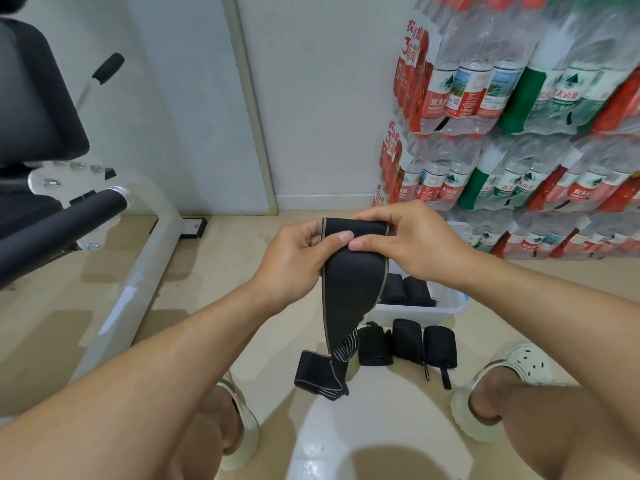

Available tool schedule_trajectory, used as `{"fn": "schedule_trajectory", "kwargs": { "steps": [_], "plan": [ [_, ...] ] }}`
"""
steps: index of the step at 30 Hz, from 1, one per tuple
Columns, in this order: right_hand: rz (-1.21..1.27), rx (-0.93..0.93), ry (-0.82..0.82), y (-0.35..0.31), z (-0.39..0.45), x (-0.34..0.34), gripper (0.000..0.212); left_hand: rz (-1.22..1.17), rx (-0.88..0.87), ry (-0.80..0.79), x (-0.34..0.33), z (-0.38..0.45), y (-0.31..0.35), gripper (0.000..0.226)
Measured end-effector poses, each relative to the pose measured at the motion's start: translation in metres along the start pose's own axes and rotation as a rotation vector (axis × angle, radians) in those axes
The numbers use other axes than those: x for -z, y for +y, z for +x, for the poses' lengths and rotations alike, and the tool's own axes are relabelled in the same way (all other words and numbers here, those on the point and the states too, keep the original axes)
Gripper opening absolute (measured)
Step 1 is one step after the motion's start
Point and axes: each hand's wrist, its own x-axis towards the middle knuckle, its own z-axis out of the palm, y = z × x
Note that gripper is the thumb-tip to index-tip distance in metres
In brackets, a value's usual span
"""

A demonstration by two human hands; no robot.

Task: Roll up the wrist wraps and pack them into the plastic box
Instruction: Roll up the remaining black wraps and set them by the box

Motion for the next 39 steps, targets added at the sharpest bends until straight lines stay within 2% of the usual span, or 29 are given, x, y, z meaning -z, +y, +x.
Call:
{"fn": "schedule_trajectory", "kwargs": {
  "steps": [5,9,12,16,18,22,25,27,35,39],
  "plan": [
    [-0.072,0.106,0.091,-0.001,-0.002,-0.004,0.027,-0.059,0.032,-0.014,0.003,-0.001,-0.002,0.027],
    [-0.025,0.175,0.166,-0.002,-0.004,-0.005,0.035,-0.165,0.136,-0.099,0.004,-0.002,0.004,0.053],
    [-0.013,0.210,0.194,-0.001,-0.003,-0.008,0.038,-0.232,0.143,-0.073,0.002,0.000,0.004,0.045],
    [0.066,0.133,0.099,0.002,-0.002,-0.005,0.037,-0.231,0.120,-0.035,0.005,0.002,0.001,0.026],
    [0.158,0.064,0.039,0.004,-0.002,-0.002,0.034,-0.232,0.100,-0.041,0.007,0.003,0.002,0.025],
    [0.401,-0.171,-0.046,0.006,-0.003,0.002,0.054,-0.236,0.080,-0.027,0.010,0.003,0.003,0.024],
    [0.565,-0.248,-0.155,0.003,-0.006,0.000,0.036,-0.236,0.074,0.011,0.009,0.003,0.003,0.024],
    [0.573,-0.252,-0.127,0.004,-0.008,-0.002,0.029,-0.207,0.070,0.016,0.008,0.003,0.002,0.026],
    [0.482,-0.235,-0.021,0.007,-0.004,-0.008,0.026,-0.196,0.079,0.008,0.009,0.002,0.001,0.022],
    [0.464,-0.190,0.011,0.006,-0.002,-0.008,0.025,-0.230,0.135,-0.076,0.012,0.000,0.000,0.032]
  ]
}}
